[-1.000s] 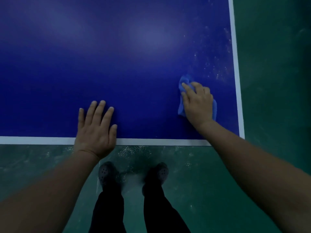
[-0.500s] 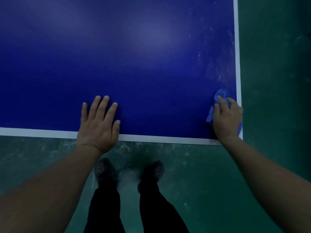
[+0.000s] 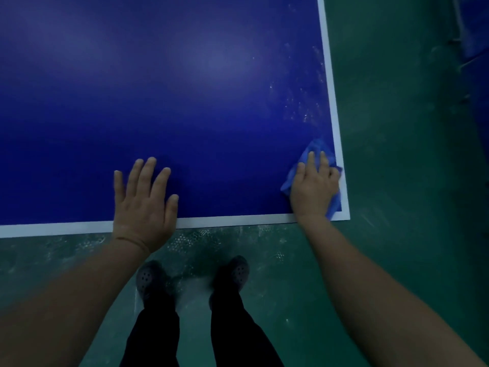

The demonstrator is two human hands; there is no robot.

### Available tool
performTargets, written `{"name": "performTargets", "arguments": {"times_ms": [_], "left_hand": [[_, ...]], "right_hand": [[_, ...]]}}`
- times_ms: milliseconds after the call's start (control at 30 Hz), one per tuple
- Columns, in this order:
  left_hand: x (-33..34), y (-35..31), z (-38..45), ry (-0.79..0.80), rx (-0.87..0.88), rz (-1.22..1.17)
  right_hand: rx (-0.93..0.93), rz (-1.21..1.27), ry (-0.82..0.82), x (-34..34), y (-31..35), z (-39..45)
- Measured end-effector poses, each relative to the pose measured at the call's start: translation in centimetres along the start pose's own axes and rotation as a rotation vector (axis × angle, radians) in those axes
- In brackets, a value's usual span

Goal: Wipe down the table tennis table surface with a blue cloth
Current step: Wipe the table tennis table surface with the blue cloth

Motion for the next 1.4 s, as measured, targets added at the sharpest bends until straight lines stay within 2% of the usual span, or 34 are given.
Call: {"name": "performTargets", "arguments": {"times_ms": [33,100,167,200,300,367,433,567,700,800,867,933,967,1033,1100,1167,1233,1300,1400], "left_hand": [[0.5,-1.5,0.3,0.005,0.016,-0.012],[1.6,-4.1,1.1,0.017,0.050,-0.020],[2.9,-5.9,1.6,0.052,0.070,-0.001],[3.4,-6.3,1.7,0.072,0.063,0.018],[4.3,-6.5,1.8,0.105,0.023,0.056],[4.3,-6.5,1.8,0.101,0.020,0.051],[4.3,-6.6,1.8,0.099,0.024,0.060],[4.4,-6.7,1.8,0.089,0.022,0.063],[4.0,-6.4,1.8,0.030,-0.023,0.027],[3.9,-6.5,1.8,0.014,-0.004,0.045],[4.0,-6.5,1.9,0.027,0.004,0.044],[4.0,-6.5,1.9,0.038,0.004,0.049],[4.1,-6.6,1.9,0.048,0.005,0.048],[4.2,-6.6,2.0,0.063,0.004,0.048],[4.2,-6.6,1.9,0.078,0.005,0.056],[4.1,-6.6,2.0,0.084,0.006,0.056],[4.2,-6.7,1.9,0.086,0.006,0.063],[4.2,-6.6,2.0,0.084,-0.002,0.061],[4.2,-6.7,1.9,0.074,-0.004,0.049]], "right_hand": [[-0.127,0.022,0.006,-0.1,2.8,-1.3],[-0.503,0.172,0.020,-0.3,7.8,-4.9],[-0.726,0.251,0.015,-0.7,7.9,-5.7],[-0.706,0.251,-0.020,-0.7,6.1,-4.3],[-0.327,0.112,0.005,0.9,-1.5,1.6],[-0.204,0.099,-0.001,1.2,-3.5,2.2],[-0.233,0.137,-0.044,0.7,-1.7,0.8],[-0.539,0.242,0.065,1.3,7.4,-1.3],[-0.572,0.307,0.095,2.3,17.2,1.8],[-0.651,0.293,0.114,4.1,18.8,5.0],[-0.645,0.237,0.062,5.6,14.5,8.7],[-0.526,0.127,-0.063,6.1,6.8,13.6],[-0.439,0.061,-0.071,6.1,2.5,16.0],[-0.230,-0.034,0.071,5.8,-4.7,19.3],[-0.028,-0.076,0.128,5.1,-9.1,20.0],[0.084,0.017,0.031,3.9,-9.9,19.0],[-0.024,0.183,-0.134,1.9,-6.6,16.9],[-0.311,0.358,-0.253,0.6,-1.1,12.8],[-0.651,0.524,-0.130,-0.6,5.4,2.4]]}}
Point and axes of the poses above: each hand's wrist, its own z-axis towards the middle knuckle, its own x-axis out of the palm, y = z × x, the point moved 7 cm from there along z, towards the middle knuckle, and after that the axes turned 15 degrees about -y, right-handed, at the moved point
